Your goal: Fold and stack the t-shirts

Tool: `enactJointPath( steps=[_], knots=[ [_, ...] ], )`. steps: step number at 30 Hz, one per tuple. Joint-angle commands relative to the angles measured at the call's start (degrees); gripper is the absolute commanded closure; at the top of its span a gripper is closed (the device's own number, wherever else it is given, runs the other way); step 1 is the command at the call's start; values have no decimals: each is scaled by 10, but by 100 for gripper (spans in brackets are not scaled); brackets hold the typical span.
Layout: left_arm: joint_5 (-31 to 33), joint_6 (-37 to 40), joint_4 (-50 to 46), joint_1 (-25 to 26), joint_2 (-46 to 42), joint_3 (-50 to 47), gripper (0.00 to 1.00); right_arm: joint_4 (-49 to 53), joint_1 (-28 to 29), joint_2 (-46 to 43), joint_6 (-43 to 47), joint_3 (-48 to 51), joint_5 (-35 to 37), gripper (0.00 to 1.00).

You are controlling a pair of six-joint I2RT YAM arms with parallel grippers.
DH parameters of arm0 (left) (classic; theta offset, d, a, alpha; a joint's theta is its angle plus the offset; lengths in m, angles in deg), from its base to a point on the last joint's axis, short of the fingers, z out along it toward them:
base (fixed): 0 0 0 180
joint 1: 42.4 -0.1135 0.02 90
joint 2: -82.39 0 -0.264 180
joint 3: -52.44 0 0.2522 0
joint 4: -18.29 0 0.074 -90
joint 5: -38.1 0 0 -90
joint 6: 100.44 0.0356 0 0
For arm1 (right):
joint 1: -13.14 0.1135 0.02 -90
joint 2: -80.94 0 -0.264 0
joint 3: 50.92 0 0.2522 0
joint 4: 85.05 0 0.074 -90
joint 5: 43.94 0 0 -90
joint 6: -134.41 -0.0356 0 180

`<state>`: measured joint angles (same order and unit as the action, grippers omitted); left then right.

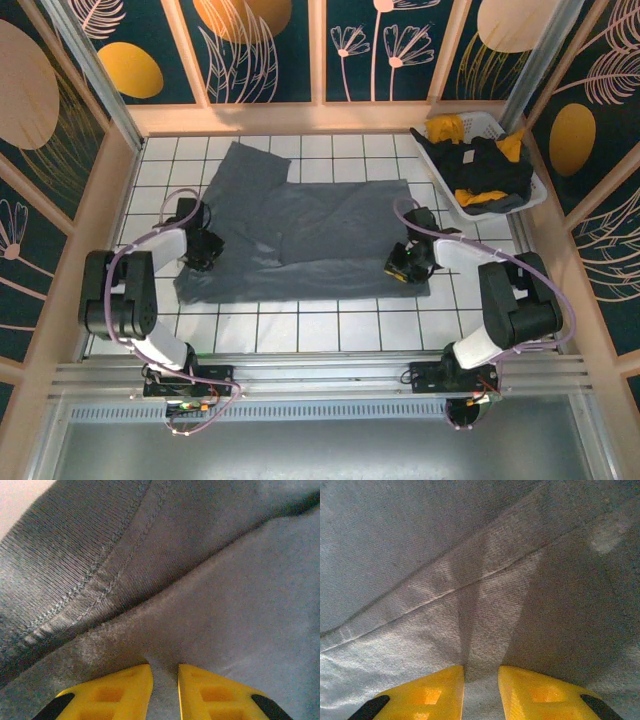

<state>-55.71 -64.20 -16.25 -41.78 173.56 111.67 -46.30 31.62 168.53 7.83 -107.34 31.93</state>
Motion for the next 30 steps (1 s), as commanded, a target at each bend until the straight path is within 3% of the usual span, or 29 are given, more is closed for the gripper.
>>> enactJointPath(
  steps=[1,7,12,15,20,25,30],
  knots=[
    [46,-6,-75,-32,-11,-63,75,119,40,10,-18,29,20,71],
    [78,4,-111,-53,-58,-98,75,151,96,-1,-30,46,-12,70],
    [92,-1,-129,-68,-97,-119,75,162,107,-21,-31,45,-26,68],
    [110,-15,-155,-69,-125,-99,74,179,107,-46,-34,16,-5,66],
    [111,-40,-140,-68,-144,-3,68,136,99,-112,-31,-60,49,53],
    [73,-3,-86,-50,8,179,68,32,65,-72,-8,-131,85,53],
    [84,91,-144,-21,237,472,70,25,45,52,37,-270,104,55]
  ],
)
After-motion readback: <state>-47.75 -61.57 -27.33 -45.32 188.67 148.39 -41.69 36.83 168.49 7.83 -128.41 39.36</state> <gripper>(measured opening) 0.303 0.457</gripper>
